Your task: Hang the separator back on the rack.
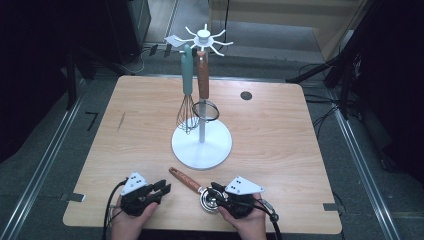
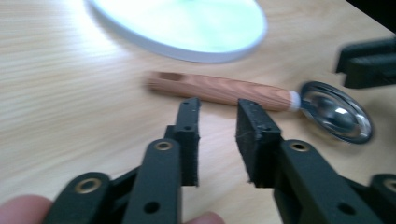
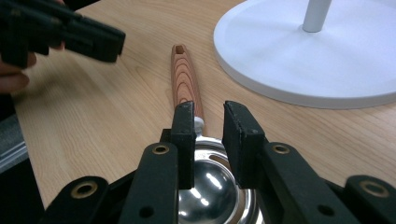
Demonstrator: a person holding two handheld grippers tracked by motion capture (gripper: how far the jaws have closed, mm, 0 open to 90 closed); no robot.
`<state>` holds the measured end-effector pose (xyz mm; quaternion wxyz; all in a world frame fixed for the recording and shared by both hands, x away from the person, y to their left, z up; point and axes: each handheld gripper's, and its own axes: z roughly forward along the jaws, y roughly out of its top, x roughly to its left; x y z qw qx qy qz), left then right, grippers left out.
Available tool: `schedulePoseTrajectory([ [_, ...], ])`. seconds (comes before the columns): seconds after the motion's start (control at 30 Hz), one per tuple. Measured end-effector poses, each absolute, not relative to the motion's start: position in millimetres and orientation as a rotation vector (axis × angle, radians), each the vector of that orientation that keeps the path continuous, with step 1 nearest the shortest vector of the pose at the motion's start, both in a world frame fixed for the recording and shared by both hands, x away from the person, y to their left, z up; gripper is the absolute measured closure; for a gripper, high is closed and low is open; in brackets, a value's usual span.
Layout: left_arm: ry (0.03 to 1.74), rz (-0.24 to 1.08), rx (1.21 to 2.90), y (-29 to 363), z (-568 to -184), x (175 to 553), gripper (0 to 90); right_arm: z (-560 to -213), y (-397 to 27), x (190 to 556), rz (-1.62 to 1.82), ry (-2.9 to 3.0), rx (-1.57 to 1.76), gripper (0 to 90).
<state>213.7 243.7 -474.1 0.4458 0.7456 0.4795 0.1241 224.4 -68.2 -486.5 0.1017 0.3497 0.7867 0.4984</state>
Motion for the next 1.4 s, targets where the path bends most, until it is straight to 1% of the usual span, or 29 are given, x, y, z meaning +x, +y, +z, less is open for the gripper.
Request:
schedulePoseTrajectory([
  [0.03,1.209,0.321,1.824,251,-473,215,72.6,-487,-67,225,1.470,2.326,1.027,75.7],
  [0.1,1.222,0.359,1.816,263,-471,217,74.1,-489,-63,225,1.461,2.339,1.028,79.1],
  [0.2,1.231,0.425,1.827,279,-469,220,81.7,-492,-58,225,1.385,2.377,1.018,87.9],
  [0.23,1.238,0.439,1.827,286,-468,221,84.6,-493,-58,224,1.382,2.397,1.027,89.2],
  [0.3,1.278,0.438,1.798,302,-469,224,88.0,-493,-62,223,1.367,2.434,1.036,90.0],
  [0.4,1.337,0.431,1.739,319,-471,226,88.2,-494,-66,220,1.324,2.469,1.036,90.0],
  [0.47,1.352,0.469,1.740,327,-473,227,84.3,-498,-69,219,1.282,2.487,1.049,90.0],
  [0.53,1.345,0.494,1.746,333,-475,228,75.4,-501,-72,220,1.256,2.496,1.077,90.0],
  [0.6,1.387,0.514,1.722,336,-476,229,58.0,-502,-75,220,1.256,2.498,1.084,90.0],
  [0.63,1.423,0.534,1.695,338,-477,230,46.3,-501,-77,221,1.256,2.499,1.083,90.0],
  [0.67,1.440,0.544,1.684,340,-478,231,40.0,-501,-79,221,1.255,2.501,1.097,90.0],
  [0.73,1.461,0.561,1.679,341,-480,232,32.5,-501,-85,221,1.255,2.507,1.098,89.5],
  [0.77,1.464,0.563,1.676,341,-481,233,30.5,-501,-87,220,1.258,2.506,1.098,89.3],
  [0.93,1.456,0.542,1.665,343,-485,234,27.9,-502,-102,219,1.256,2.496,1.110,89.0],
  [1.13,1.454,0.523,1.653,344,-486,235,26.8,-501,-116,218,1.229,2.497,1.118,88.9],
  [1.27,1.455,0.520,1.660,342,-486,235,26.7,-497,-120,218,1.194,2.530,1.095,84.9],
  [1.4,1.458,0.513,1.649,343,-486,236,26.8,-485,-120,223,1.180,2.530,1.068,79.5],
])
